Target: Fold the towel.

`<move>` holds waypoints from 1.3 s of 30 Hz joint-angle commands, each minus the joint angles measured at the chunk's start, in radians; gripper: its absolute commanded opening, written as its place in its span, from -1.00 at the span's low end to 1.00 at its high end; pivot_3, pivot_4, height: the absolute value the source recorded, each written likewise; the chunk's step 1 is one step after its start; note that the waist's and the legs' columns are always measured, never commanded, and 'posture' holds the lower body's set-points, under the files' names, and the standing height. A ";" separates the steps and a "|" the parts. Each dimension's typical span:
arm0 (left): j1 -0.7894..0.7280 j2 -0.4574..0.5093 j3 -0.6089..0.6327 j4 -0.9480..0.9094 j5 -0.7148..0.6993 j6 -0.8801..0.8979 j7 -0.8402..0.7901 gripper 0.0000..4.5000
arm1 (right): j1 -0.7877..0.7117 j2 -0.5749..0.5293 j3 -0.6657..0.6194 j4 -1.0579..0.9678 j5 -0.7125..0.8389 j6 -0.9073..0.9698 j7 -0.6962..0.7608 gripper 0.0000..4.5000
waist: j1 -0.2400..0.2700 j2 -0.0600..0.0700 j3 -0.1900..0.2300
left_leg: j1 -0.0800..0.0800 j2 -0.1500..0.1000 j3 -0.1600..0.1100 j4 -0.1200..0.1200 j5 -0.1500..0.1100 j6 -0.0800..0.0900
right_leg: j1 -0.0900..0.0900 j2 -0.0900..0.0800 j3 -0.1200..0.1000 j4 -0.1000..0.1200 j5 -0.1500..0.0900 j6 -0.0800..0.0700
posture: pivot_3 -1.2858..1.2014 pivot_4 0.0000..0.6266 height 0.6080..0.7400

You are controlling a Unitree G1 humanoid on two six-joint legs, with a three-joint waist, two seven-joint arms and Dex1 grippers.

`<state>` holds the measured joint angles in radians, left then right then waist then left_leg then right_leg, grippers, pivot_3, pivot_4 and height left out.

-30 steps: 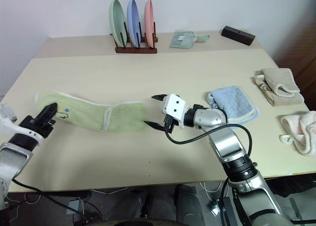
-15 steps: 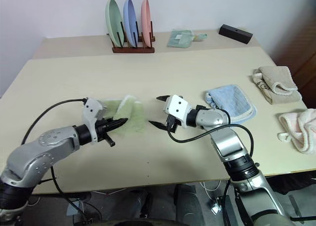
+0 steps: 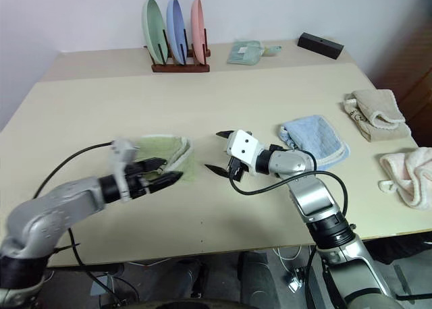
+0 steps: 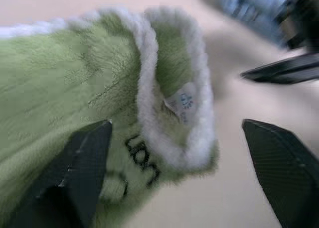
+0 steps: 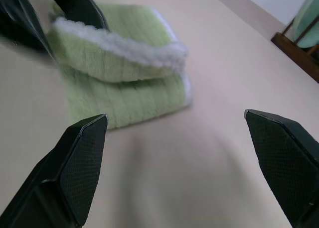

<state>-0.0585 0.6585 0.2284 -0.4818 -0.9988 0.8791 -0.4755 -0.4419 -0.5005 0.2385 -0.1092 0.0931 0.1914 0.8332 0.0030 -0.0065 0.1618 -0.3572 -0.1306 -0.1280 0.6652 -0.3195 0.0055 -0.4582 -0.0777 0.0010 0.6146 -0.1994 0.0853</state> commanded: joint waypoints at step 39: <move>-0.007 -0.102 0.190 0.187 0.088 -0.187 -0.095 -0.36 | -0.181 0.275 0.058 0.137 0.050 0.120 -0.025 -0.43 | -0.017 0.002 -0.004 | -0.003 0.000 0.000 0.001 0.001 -0.001 | -0.003 0.000 0.000 0.002 0.001 -0.001 | 0.03 -0.52 1.00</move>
<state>-0.0660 0.5355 0.2935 -0.2228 -0.7871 0.6532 -0.5892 -0.6118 -0.2119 0.3477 0.1418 0.0986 0.3186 0.7769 -0.0137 -0.0044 0.1578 -0.3599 -0.1307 -0.1284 0.6658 -0.3190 0.0048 -0.4615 -0.0776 0.0004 0.6162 -0.1986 0.0846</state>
